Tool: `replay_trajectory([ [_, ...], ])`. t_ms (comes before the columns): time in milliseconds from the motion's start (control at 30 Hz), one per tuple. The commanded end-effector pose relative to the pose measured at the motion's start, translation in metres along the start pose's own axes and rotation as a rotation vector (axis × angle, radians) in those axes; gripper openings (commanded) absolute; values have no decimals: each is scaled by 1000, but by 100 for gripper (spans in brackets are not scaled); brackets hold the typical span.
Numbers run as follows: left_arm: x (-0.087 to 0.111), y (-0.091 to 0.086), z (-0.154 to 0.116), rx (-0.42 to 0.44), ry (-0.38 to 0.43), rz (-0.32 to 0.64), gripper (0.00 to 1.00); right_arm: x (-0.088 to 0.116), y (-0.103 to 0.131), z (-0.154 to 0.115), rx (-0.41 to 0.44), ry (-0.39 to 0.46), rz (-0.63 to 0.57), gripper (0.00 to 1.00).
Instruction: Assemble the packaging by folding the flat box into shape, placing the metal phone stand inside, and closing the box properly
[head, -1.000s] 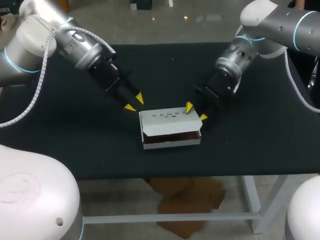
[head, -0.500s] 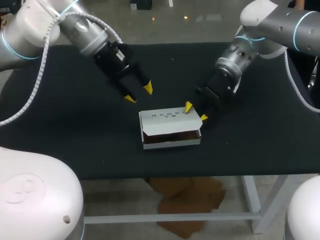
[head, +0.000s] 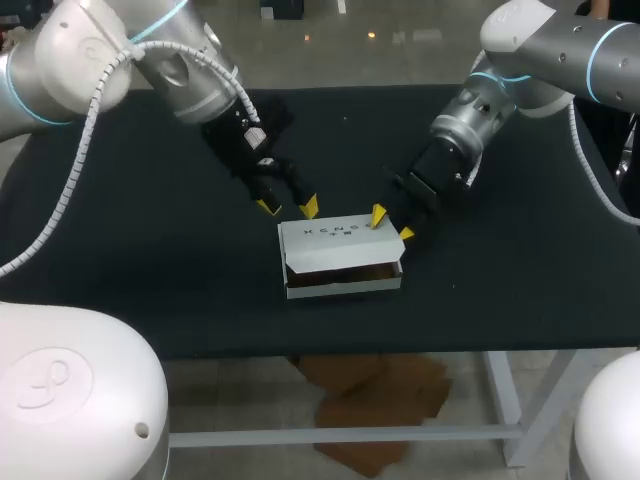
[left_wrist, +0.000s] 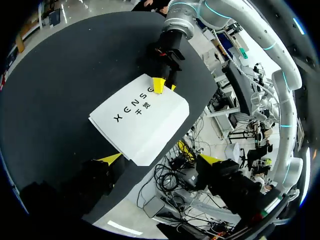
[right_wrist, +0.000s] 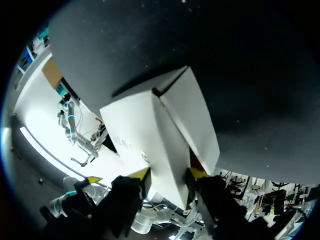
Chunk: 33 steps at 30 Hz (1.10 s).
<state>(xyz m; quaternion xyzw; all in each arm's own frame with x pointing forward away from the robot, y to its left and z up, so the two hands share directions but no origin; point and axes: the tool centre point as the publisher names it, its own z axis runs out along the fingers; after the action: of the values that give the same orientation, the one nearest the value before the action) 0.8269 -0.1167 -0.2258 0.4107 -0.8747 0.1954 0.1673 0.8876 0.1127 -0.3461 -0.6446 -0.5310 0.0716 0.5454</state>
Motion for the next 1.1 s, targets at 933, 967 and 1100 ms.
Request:
replay_trajectory([
  [933,28,13,35,-87,-432,623,100,1,3,-1,7,-3,1,48],
  [967,29,12,37,-91,-427,641,100,1,3,-1,7,-3,1,48],
  [1100,29,12,43,-103,-441,652,100,1,3,-1,7,-3,1,47],
])
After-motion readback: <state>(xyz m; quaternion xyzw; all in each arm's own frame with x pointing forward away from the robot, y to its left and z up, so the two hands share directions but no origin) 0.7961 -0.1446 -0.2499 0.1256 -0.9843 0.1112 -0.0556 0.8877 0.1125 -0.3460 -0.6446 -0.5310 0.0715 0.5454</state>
